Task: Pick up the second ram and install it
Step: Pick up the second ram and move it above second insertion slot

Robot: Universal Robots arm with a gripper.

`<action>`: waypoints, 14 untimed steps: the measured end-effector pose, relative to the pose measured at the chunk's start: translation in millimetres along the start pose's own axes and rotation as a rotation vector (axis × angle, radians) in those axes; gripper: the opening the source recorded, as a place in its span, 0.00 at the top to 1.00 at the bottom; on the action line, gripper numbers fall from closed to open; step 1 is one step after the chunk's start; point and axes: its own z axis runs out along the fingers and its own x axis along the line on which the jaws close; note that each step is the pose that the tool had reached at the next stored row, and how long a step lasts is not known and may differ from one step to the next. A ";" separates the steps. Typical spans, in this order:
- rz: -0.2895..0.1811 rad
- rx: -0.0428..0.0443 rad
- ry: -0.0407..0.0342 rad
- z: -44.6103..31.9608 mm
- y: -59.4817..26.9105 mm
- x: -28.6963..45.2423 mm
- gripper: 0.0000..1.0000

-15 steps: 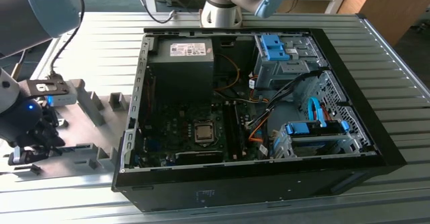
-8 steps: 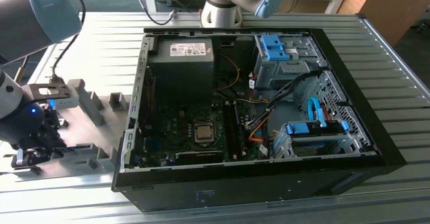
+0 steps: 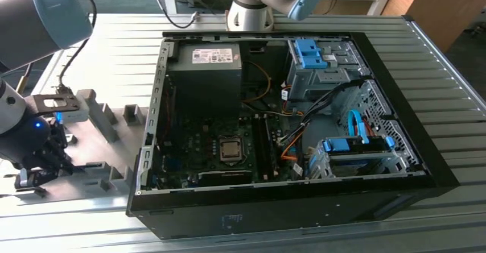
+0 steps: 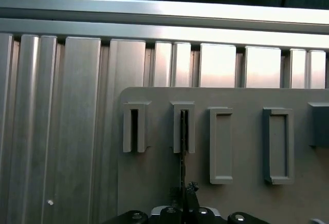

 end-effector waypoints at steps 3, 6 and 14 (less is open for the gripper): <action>0.000 0.0001 -0.0001 0.1 0.0 0.0 0.86; 0.000 0.0001 -0.0001 0.2 0.0 0.0 0.86; 0.000 0.0001 -0.0001 0.5 0.0 0.0 0.86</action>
